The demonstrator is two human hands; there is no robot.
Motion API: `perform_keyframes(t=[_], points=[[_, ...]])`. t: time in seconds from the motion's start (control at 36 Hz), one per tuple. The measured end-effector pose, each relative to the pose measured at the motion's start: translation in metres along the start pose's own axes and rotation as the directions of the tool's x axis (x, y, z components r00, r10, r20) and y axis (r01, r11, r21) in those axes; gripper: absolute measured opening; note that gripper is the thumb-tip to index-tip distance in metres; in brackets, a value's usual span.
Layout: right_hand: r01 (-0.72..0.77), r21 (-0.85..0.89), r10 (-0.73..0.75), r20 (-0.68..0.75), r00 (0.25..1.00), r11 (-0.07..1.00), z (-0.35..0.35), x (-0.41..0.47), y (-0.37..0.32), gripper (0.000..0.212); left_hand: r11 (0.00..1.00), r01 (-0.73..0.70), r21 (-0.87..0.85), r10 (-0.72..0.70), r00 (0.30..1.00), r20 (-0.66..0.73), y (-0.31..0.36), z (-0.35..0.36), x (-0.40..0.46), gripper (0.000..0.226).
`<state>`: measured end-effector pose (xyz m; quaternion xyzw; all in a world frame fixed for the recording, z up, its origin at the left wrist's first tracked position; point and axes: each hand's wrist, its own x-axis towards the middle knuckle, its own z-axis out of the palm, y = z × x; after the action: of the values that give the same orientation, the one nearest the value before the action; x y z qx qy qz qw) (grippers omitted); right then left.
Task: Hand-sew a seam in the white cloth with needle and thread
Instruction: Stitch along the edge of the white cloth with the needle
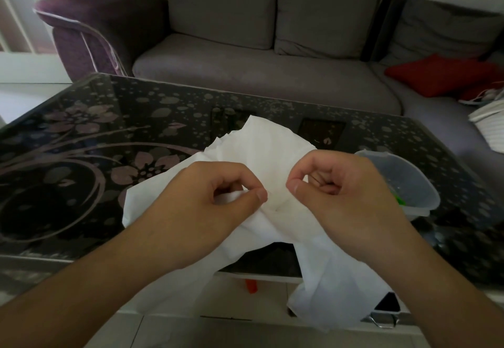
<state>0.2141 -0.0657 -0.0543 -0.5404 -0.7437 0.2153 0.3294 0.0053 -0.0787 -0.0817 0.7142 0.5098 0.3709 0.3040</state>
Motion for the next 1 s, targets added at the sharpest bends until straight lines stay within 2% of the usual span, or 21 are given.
perform_keyframes(t=[0.17, 0.19, 0.42, 0.75, 1.0], points=[[0.073, 0.075, -0.084, 0.151, 0.985, 0.994, 0.003, -0.002, -0.005, 0.011, 0.999, -0.022, -0.031, 0.023, 0.999, 0.027, 0.0, -0.002, -0.002, 0.013], [0.081, 0.059, -0.088, 0.141, 0.986, 0.995, 0.005, -0.002, -0.006, 0.008, 0.999, -0.026, -0.036, 0.027, 0.999, 0.028, 0.0, -0.002, -0.001, 0.013], [0.069, -0.031, -0.067, 0.045, 0.997, 0.997, 0.005, -0.003, 0.0, 0.021, 1.0, -0.013, -0.017, 0.013, 1.0, 0.027, 0.001, 0.0, -0.001, 0.012], [-0.156, -0.042, 0.149, -0.139, 0.979, 0.987, -0.004, 0.003, 0.005, 0.02, 1.0, 0.012, 0.029, -0.012, 1.0, 0.025, 0.001, -0.002, 0.0, 0.013], [-0.243, -0.114, 0.216, -0.205, 0.955, 0.963, -0.003, 0.005, 0.006, 0.02, 1.0, 0.01, 0.022, -0.01, 1.0, 0.015, 0.003, -0.002, -0.001, 0.013]])
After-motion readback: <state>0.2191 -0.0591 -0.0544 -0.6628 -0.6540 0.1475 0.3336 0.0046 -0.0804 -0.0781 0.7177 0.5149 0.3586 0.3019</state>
